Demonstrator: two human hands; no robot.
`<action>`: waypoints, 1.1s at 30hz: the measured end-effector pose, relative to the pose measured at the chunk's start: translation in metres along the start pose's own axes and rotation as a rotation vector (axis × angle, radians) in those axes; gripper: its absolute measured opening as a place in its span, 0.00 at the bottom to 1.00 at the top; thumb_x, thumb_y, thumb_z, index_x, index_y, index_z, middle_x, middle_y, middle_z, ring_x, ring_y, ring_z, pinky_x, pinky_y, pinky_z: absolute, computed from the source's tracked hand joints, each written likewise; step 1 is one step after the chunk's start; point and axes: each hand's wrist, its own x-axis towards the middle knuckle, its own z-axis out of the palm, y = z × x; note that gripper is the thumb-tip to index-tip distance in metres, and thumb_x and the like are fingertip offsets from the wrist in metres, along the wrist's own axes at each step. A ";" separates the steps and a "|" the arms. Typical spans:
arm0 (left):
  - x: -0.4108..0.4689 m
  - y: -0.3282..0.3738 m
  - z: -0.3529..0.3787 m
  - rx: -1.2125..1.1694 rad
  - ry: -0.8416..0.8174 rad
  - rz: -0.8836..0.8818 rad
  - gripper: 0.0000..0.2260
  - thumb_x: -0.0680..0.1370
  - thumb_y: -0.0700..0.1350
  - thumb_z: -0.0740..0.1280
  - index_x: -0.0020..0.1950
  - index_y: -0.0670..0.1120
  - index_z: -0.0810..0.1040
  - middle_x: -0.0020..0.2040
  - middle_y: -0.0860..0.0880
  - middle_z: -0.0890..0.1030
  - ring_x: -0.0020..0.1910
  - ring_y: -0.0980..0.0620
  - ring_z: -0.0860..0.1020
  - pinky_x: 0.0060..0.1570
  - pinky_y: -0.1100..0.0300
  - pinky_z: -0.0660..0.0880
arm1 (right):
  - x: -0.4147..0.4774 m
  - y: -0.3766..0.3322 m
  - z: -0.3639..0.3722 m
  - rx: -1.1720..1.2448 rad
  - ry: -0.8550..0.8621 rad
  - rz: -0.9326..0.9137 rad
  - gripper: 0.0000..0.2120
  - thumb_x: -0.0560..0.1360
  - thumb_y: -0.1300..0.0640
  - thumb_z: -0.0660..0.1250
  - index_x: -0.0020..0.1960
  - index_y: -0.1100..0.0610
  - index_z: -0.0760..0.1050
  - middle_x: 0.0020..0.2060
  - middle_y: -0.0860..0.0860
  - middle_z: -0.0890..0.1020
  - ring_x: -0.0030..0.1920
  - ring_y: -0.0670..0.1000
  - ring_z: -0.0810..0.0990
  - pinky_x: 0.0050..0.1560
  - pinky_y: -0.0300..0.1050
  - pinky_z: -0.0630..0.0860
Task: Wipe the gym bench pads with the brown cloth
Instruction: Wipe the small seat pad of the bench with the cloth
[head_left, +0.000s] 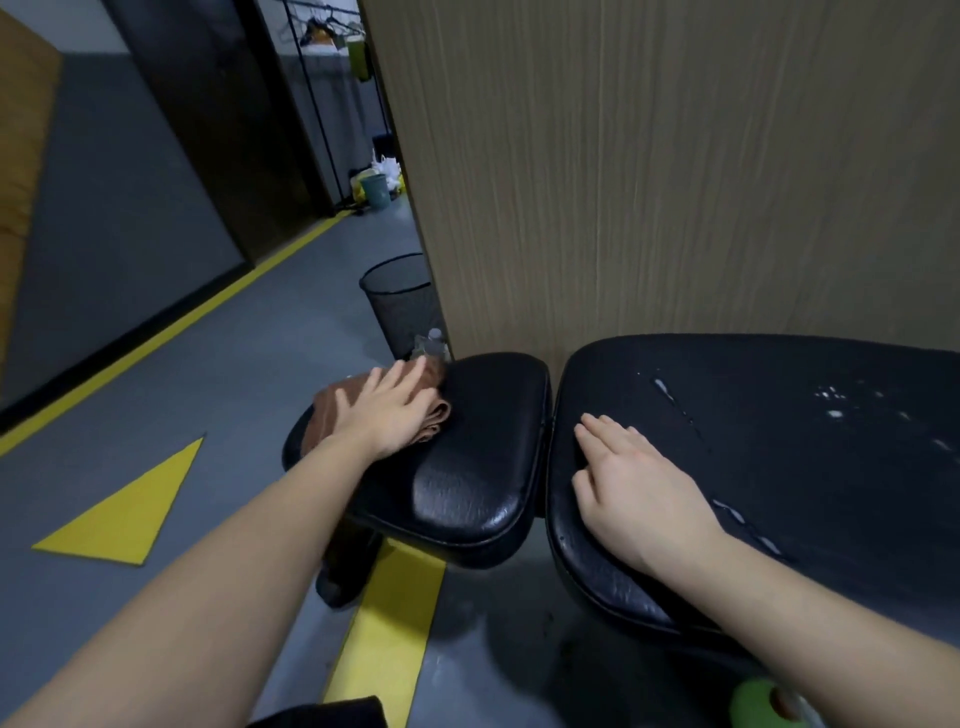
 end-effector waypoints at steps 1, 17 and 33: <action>-0.007 -0.015 -0.002 -0.002 -0.001 -0.053 0.26 0.81 0.66 0.44 0.80 0.67 0.44 0.83 0.57 0.45 0.81 0.49 0.43 0.75 0.34 0.39 | -0.001 -0.001 -0.001 -0.012 -0.007 -0.001 0.27 0.81 0.53 0.50 0.79 0.59 0.55 0.79 0.52 0.57 0.79 0.49 0.52 0.77 0.42 0.44; -0.101 0.038 0.031 0.115 0.140 0.346 0.30 0.77 0.70 0.41 0.78 0.68 0.38 0.82 0.56 0.40 0.81 0.49 0.39 0.75 0.33 0.40 | -0.001 -0.005 0.000 -0.036 -0.005 -0.013 0.26 0.81 0.53 0.51 0.78 0.60 0.58 0.78 0.54 0.59 0.79 0.52 0.54 0.77 0.47 0.48; 0.024 0.090 0.012 0.022 -0.047 0.096 0.40 0.71 0.78 0.49 0.80 0.66 0.43 0.83 0.47 0.41 0.80 0.40 0.39 0.73 0.30 0.37 | 0.004 0.001 0.003 -0.007 0.068 -0.011 0.26 0.79 0.54 0.55 0.77 0.55 0.64 0.77 0.48 0.64 0.77 0.45 0.58 0.73 0.36 0.43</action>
